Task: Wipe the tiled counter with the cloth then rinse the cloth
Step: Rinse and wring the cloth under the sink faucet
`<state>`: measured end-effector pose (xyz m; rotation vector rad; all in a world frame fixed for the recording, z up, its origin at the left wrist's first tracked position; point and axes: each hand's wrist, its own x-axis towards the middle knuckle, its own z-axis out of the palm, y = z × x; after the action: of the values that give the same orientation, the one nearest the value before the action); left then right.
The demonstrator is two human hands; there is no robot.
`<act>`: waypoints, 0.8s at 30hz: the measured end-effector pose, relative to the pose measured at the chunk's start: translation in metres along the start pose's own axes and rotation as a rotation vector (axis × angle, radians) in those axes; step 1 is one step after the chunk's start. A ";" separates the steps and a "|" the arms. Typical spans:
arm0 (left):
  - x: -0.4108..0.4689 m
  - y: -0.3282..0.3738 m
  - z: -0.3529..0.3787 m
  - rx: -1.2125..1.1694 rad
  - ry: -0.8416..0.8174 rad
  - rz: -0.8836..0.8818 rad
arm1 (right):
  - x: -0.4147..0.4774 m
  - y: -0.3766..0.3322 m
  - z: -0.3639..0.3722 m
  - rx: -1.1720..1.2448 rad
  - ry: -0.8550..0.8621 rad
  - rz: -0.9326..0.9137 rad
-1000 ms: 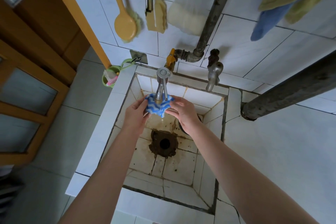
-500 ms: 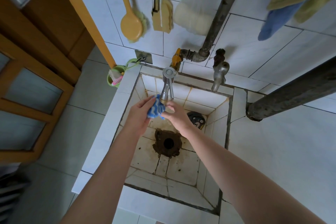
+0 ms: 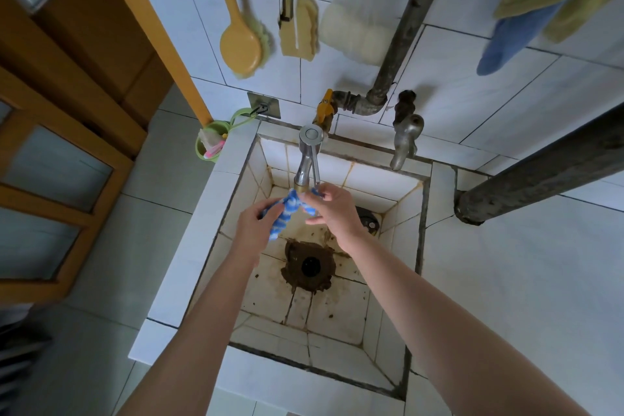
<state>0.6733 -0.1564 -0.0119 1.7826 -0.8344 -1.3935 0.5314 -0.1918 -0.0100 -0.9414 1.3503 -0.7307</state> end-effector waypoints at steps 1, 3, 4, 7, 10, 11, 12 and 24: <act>0.000 0.000 0.002 -0.075 0.022 -0.029 | -0.001 0.001 0.003 -0.014 0.030 0.005; 0.000 0.003 0.008 -0.297 0.007 -0.095 | -0.006 0.003 0.010 -0.017 0.030 0.012; 0.000 0.005 0.012 -0.395 -0.017 -0.122 | -0.008 0.006 0.014 0.002 0.010 0.003; -0.003 0.010 0.023 -0.521 -0.079 -0.174 | -0.013 0.015 0.026 0.171 -0.049 -0.048; -0.008 0.007 0.027 -0.519 -0.116 -0.163 | -0.010 0.019 0.035 0.208 -0.016 -0.046; -0.009 0.005 0.027 -0.503 -0.112 -0.154 | -0.008 0.020 0.037 0.187 -0.011 -0.042; -0.009 0.004 0.028 -0.473 -0.096 -0.143 | -0.005 0.019 0.038 0.172 -0.004 -0.045; -0.006 0.003 0.031 -0.456 0.030 -0.139 | -0.014 0.017 0.041 0.225 -0.098 0.090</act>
<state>0.6417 -0.1577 -0.0116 1.5205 -0.3421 -1.4986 0.5689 -0.1662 -0.0195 -0.7240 1.1885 -0.7413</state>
